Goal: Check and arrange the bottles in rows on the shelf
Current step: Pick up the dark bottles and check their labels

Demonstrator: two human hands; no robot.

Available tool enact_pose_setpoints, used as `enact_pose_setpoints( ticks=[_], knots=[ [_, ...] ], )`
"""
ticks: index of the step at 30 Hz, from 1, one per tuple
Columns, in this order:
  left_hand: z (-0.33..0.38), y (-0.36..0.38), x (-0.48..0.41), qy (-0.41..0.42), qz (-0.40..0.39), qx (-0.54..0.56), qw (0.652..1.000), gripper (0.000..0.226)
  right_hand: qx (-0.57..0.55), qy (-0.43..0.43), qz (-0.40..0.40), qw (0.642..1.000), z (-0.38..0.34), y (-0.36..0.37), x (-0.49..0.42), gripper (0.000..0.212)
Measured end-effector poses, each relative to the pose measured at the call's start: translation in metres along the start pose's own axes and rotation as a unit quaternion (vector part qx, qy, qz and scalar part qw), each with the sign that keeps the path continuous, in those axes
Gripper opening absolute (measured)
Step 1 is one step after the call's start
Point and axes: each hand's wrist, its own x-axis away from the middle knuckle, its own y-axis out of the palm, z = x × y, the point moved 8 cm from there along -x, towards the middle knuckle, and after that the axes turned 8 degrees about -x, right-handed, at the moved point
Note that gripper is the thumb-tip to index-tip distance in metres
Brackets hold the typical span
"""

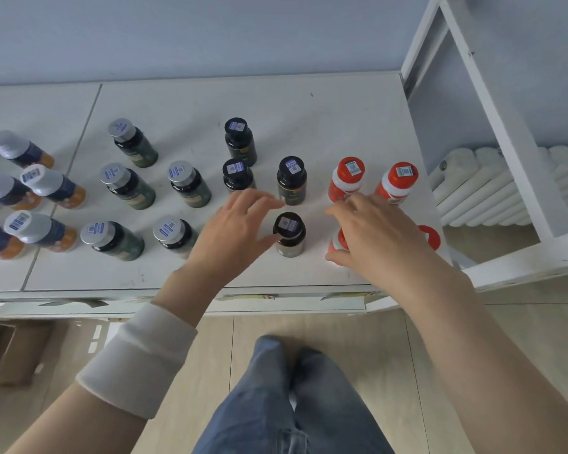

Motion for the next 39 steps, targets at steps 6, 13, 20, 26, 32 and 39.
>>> enact_pose_setpoints(
  ticks=[6, 13, 20, 26, 32, 39],
  knots=[
    [-0.054, 0.003, 0.023, -0.130, -0.058, -0.024, 0.990, 0.039, -0.091, -0.039, 0.127, 0.987, -0.027, -0.018, 0.000, 0.047],
    [-0.073, -0.053, 0.041, -0.182, 0.036, 0.509, 0.841, 0.024, -0.563, 0.047, 0.106, 0.818, -0.060, 0.008, -0.013, 0.061],
    [-0.082, -0.053, 0.050, -0.139, 0.010, 0.628, 0.766, 0.025, -0.664, -0.048, 0.144, 0.732, -0.094, 0.013, -0.016, 0.043],
    [-0.091, -0.057, 0.050, -0.098, -0.003, 0.625, 0.775, 0.024, -0.748, 0.011, 0.112, 0.655, -0.095, 0.031, -0.016, 0.039],
    [-0.093, -0.049, 0.048, -0.128, 0.002, 0.657, 0.743, 0.030, -0.728, -0.027, 0.144, 0.670, -0.092, 0.022, -0.016, 0.051],
    [-0.082, -0.029, 0.040, -0.165, -0.016, 0.706, 0.689, 0.033, -0.674, -0.040, 0.195, 0.711, -0.078, 0.017, -0.011, 0.052]
  ],
)
